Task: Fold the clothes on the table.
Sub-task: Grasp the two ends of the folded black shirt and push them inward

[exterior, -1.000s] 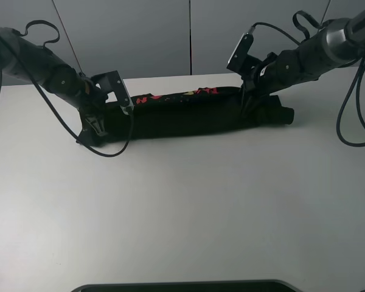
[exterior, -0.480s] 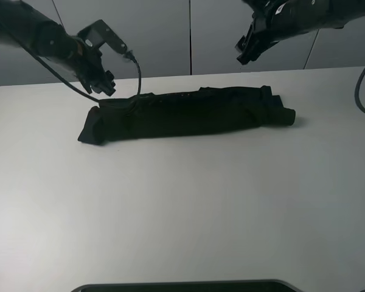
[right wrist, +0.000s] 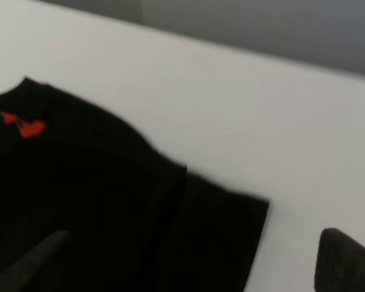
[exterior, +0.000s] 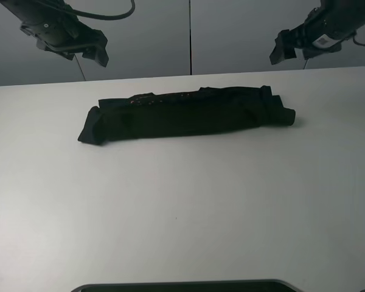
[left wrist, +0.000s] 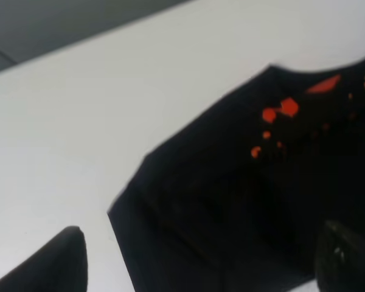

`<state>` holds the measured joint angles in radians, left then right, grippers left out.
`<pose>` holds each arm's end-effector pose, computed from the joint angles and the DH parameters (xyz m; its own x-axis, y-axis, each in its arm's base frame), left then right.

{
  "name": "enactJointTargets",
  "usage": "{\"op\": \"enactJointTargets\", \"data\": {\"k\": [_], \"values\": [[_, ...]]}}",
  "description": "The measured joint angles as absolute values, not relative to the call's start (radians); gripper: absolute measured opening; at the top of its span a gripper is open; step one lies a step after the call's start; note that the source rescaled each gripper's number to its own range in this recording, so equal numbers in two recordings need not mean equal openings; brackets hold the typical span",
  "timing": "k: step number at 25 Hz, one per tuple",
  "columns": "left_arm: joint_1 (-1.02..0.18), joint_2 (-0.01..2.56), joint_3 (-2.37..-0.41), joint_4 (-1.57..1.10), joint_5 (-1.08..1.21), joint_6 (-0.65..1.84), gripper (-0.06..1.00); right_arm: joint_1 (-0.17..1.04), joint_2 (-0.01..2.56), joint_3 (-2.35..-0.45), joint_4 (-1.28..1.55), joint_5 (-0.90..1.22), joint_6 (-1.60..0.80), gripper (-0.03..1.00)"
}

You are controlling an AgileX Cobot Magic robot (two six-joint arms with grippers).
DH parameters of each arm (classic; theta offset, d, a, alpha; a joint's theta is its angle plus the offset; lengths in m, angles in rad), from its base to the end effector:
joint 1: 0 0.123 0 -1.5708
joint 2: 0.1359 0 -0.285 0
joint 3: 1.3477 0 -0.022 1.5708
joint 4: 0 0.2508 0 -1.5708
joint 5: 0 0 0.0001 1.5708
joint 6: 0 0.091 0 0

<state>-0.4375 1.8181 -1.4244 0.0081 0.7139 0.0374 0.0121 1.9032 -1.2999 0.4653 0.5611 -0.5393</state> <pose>0.3624 -0.1690 0.2550 -0.7530 0.4002 -0.5223 0.4544 0.8904 0.0273 0.4029 0.0266 0.1970 -0.8296 -0.1430 -0.5398 -0.2510 0.9590 0.1317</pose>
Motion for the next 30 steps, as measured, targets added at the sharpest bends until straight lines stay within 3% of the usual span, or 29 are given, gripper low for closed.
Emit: {"op": "enactJointTargets", "data": {"k": [12, 20, 30], "values": [[-0.437, 1.84, -1.424, -0.024, 0.738, 0.033, 1.0, -0.007, 2.171, -1.3, 0.78, 0.608, -0.766, 0.89], [-0.437, 1.84, -1.424, -0.026, 0.738, 0.033, 1.0, -0.009, 2.197, -1.306, 0.872, 0.618, -0.835, 0.89], [-0.437, 1.84, -1.424, -0.026, 0.721, 0.033, 1.0, 0.04, 2.264, -1.322, 1.086, 0.831, -0.931, 0.89]]}}
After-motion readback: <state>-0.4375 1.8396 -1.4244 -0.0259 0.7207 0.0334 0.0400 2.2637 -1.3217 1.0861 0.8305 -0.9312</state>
